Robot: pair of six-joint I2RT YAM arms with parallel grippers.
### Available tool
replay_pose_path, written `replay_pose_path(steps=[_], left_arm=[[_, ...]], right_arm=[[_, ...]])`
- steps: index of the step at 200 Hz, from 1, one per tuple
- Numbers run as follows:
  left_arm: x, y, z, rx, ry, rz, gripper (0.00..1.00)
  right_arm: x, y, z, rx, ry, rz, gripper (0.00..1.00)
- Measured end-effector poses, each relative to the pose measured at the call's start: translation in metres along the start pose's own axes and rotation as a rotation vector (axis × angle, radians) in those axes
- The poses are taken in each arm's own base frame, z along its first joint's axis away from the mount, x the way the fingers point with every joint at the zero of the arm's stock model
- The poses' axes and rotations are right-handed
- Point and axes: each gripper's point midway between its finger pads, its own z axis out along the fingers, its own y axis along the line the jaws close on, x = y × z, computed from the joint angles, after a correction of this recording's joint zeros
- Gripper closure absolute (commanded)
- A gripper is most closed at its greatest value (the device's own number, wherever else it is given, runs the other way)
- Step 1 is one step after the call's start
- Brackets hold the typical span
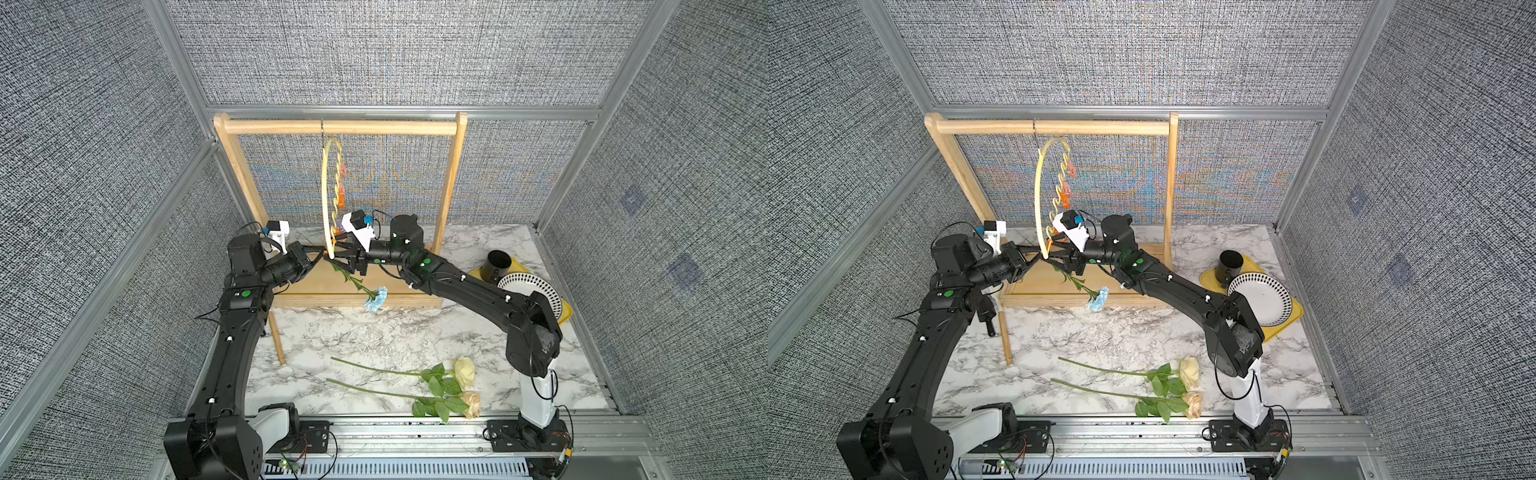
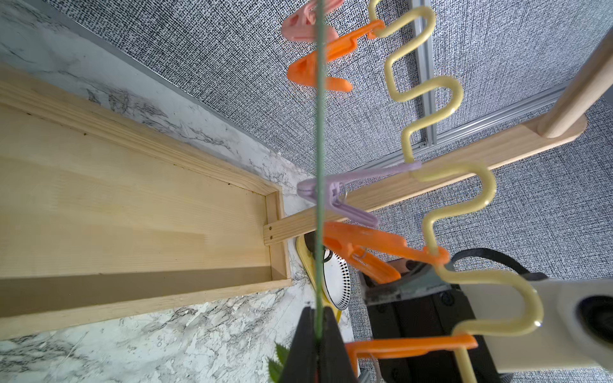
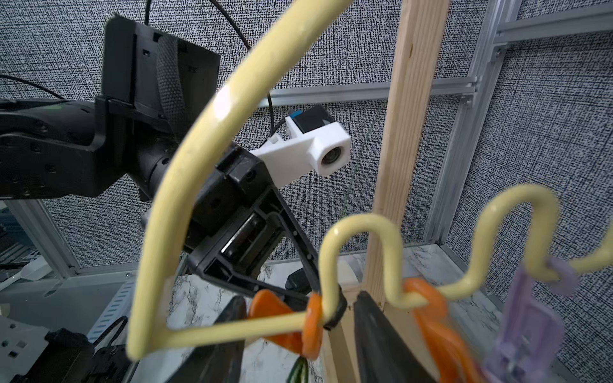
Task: Dry the flowers on a clothes hanger
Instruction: Clamp the flower onto the hanger, then pick up the flower at the center of the board.
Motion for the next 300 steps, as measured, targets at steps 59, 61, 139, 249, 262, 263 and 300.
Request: replay_pose_path(steps=[59,61,139,249,262,263,300], left_arm=[[0.000,-0.002,-0.001,0.004,0.001,0.010,0.87],[0.000,-0.002,-0.001,0.004,0.001,0.012,0.86],[0.001,-0.012,-0.004,0.028,0.004,0.047,0.41],[0.006,-0.032,-0.026,-0.012,-0.001,0.170,0.01],[0.007,-0.032,-0.031,-0.037,-0.015,0.189,0.00],[0.007,-0.032,-0.031,-0.038,-0.016,0.190,0.00],[0.007,-0.026,-0.044,-0.101,-0.054,0.209,0.00]], right_arm=[[0.001,0.000,-0.005,0.021,0.014,0.000,0.35],[0.002,0.000,-0.005,0.023,0.016,0.001,0.35],[0.010,0.005,-0.020,0.034,0.040,0.016,0.32],[0.025,-0.005,-0.075,0.121,0.096,0.031,0.32],[0.028,-0.004,-0.085,0.123,0.111,0.027,0.32],[0.028,-0.004,-0.086,0.124,0.112,0.026,0.32],[0.039,-0.003,-0.116,0.146,0.169,0.014,0.32]])
